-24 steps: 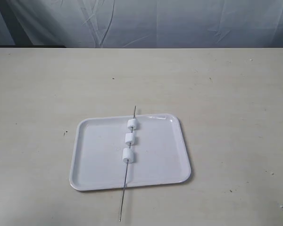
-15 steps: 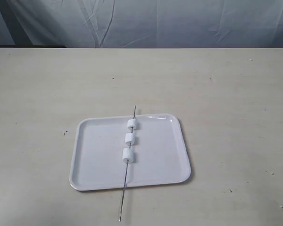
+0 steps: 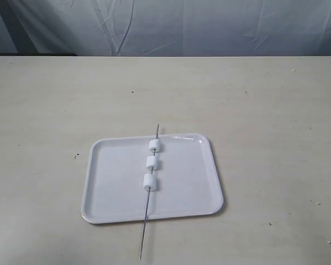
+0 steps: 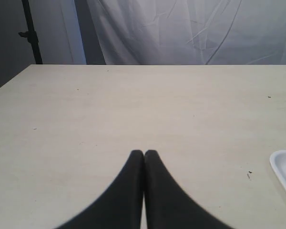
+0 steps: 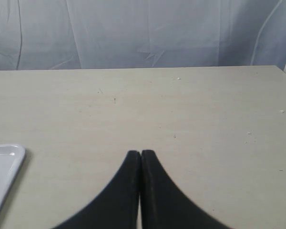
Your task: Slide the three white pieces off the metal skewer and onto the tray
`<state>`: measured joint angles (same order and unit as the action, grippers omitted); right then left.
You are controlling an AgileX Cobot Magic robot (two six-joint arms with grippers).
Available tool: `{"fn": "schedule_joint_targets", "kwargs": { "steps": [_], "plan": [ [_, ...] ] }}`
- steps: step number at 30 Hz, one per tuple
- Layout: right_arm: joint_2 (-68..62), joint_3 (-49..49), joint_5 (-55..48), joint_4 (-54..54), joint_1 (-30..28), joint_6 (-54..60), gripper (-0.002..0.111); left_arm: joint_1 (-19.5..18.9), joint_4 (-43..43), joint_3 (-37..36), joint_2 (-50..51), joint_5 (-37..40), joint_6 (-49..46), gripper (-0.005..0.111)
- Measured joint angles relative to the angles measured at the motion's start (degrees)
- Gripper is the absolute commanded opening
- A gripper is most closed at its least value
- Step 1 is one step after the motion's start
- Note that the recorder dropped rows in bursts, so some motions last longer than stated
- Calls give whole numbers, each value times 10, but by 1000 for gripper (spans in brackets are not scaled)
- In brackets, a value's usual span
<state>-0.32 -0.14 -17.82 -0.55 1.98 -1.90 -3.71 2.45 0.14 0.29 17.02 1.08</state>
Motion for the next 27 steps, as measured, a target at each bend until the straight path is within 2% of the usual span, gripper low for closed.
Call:
{"fn": "schedule_joint_targets", "kwargs": {
  "steps": [9, 13, 18, 21, 24, 27],
  "plan": [
    [0, 0, 3, 0, 0, 0, -1, 0, 0, 0, 0, 0, 0, 0],
    [0, 0, 39, 0, 0, 0, -1, 0, 6, 0, 0, -9, 0, 0],
    [0, 0, 142, 0, 0, 0, -1, 0, 9, 0, 0, -113, 0, 0],
    [0, 0, 194, 0, 0, 0, -1, 0, 9, 0, 0, -217, 0, 0],
    [0, 0, 216, -1, 0, 0, -1, 0, 9, 0, 0, -295, 0, 0],
    [0, 0, 219, -1, 0, 0, -1, 0, 9, 0, 0, -341, 0, 0]
  ]
}}
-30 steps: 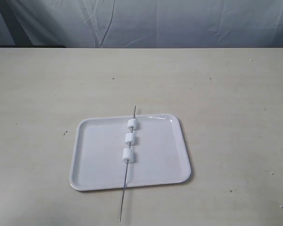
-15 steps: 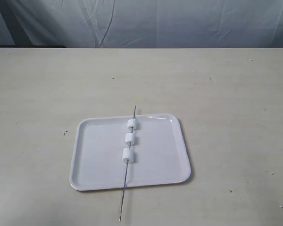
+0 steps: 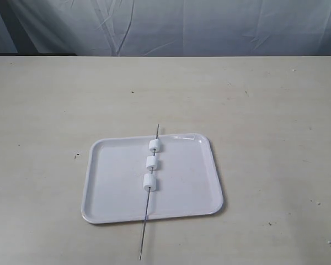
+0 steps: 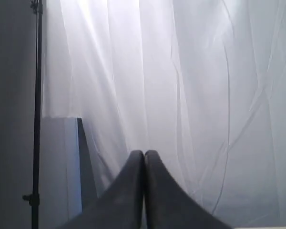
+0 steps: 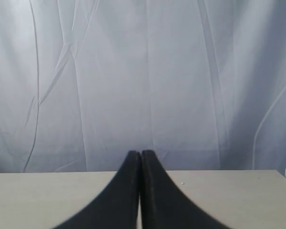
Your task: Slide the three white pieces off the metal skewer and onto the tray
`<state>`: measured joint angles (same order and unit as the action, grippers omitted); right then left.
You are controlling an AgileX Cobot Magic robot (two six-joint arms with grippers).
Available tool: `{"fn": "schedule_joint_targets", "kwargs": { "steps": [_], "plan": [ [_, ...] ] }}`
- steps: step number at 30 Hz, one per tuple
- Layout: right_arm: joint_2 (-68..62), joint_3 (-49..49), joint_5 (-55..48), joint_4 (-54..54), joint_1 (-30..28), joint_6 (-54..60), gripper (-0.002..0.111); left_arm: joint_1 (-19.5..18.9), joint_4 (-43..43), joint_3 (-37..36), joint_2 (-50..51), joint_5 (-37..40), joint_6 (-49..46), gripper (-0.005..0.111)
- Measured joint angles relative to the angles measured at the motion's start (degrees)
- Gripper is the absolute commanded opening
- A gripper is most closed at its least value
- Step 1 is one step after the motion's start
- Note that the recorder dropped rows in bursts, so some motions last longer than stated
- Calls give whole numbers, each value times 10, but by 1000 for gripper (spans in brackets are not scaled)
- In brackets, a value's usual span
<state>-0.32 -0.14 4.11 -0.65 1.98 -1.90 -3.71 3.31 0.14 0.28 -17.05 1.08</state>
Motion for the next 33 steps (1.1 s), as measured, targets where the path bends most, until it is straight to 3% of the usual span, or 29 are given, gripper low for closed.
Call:
{"fn": "schedule_joint_targets", "kwargs": {
  "steps": [17, 29, 33],
  "plan": [
    [0, 0, 77, 0, 0, -6, -1, 0, 0, 0, -1, -58, 0, 0],
    [0, 0, 78, 0, 0, -112, -1, 0, 1, 0, -1, -162, 0, 0],
    [0, 0, 82, -6, 0, -126, -1, 0, 10, 0, -1, -149, 4, 0]
  ]
}}
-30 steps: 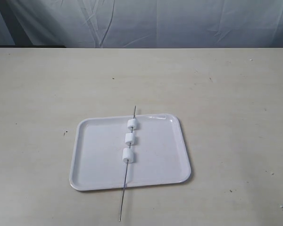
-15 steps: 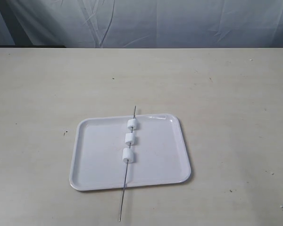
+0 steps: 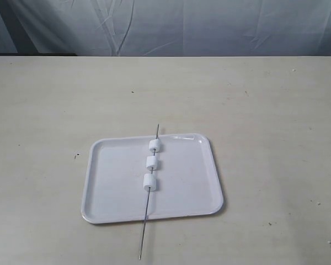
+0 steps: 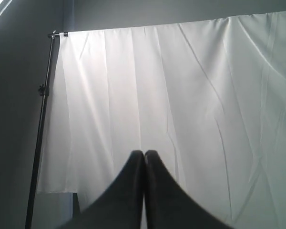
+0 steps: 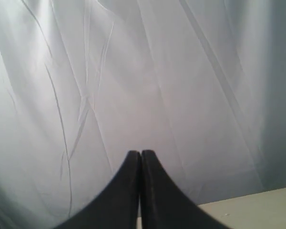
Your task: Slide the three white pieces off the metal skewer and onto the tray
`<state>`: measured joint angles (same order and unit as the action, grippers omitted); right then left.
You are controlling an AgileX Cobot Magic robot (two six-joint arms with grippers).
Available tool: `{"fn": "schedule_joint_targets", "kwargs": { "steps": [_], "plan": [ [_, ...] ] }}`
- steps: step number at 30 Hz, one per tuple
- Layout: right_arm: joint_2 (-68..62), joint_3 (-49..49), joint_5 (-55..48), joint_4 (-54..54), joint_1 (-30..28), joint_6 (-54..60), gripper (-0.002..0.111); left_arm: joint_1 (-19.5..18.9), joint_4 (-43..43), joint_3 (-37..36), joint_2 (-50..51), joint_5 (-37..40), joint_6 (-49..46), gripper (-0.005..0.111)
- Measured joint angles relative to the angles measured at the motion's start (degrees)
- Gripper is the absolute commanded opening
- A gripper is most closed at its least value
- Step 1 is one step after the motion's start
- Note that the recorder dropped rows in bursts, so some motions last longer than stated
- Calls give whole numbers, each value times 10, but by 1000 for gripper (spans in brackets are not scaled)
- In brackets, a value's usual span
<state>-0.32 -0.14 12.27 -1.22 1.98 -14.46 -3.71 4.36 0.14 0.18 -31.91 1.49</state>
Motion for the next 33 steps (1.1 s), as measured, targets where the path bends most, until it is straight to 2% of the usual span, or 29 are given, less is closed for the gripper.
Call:
{"fn": "schedule_joint_targets", "kwargs": {
  "steps": [2, 6, 9, 10, 13, 19, 22, 24, 25, 28, 33],
  "plan": [
    [0, 0, 3, -24, 0, -53, -1, 0, 1, 0, 0, 26, 52, 0],
    [0, 0, -56, -38, 0, -179, -1, 0, 35, 0, 0, 82, 274, 0],
    [0, -11, -172, -39, 13, -208, -1, 0, 255, 7, 11, 87, 485, 0],
    [0, -16, -180, -39, 20, -209, -1, 0, 311, 15, 22, 79, 522, 0],
    [-4, -42, -192, -39, 50, -210, -1, 1, 439, 46, 74, 63, 597, 0],
    [-79, -99, -214, -39, 138, -168, -1, 29, 569, 135, 213, 58, 644, 0],
    [-148, -141, -251, -41, 191, -123, -1, 51, 665, 192, 306, 49, 724, 0],
    [-203, -169, -281, -46, 222, -86, -1, 59, 747, 222, 363, 25, 797, 0],
    [-234, -186, -301, -52, 238, -65, -1, 60, 806, 243, 400, 0, 853, 0],
    [-323, -239, -361, -79, 276, -7, -1, 64, 906, 277, 481, -83, 971, 0],
    [-473, -307, -448, -165, 317, 106, -1, 65, 951, 283, 576, -200, 1031, 0]
  ]
}}
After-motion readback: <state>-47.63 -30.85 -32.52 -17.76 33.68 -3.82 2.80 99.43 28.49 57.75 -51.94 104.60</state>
